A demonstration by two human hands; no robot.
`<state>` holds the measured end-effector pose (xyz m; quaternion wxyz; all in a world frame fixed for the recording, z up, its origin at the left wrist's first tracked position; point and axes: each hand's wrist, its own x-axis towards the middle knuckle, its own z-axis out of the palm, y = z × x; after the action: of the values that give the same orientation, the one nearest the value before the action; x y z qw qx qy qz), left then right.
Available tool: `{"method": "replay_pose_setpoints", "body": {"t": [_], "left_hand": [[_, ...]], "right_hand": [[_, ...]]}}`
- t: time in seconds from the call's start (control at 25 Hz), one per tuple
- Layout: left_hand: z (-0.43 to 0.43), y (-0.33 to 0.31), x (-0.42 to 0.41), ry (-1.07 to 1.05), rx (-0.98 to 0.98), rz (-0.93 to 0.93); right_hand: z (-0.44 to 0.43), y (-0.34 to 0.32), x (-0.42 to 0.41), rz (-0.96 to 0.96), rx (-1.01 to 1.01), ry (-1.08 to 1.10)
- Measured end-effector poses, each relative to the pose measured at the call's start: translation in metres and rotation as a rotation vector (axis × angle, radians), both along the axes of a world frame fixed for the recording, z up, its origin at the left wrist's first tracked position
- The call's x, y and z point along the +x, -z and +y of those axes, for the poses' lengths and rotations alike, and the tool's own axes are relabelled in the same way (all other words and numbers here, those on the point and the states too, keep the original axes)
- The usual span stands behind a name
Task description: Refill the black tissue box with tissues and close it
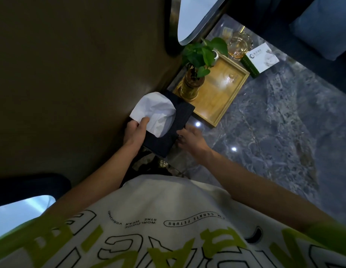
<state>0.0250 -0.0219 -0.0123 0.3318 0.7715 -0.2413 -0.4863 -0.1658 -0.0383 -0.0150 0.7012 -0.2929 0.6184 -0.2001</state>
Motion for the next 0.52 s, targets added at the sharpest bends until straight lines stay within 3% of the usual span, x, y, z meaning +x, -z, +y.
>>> {"method": "replay_pose_setpoints", "body": {"t": [0.2,0.36,0.52], "left_hand": [[0.02,-0.001,-0.014,0.087,-0.021,-0.12],[0.036,-0.008,-0.036,0.032,0.01,-0.278],[0.061,-0.025,-0.081,0.078,-0.026,-0.543]], "right_hand": [[0.005,-0.001,-0.019,-0.032,-0.042,-0.003],[0.01,-0.003,-0.038,0.052,-0.131,-0.016],[0.016,-0.011,-0.092,0.203,-0.277,-0.214]]}}
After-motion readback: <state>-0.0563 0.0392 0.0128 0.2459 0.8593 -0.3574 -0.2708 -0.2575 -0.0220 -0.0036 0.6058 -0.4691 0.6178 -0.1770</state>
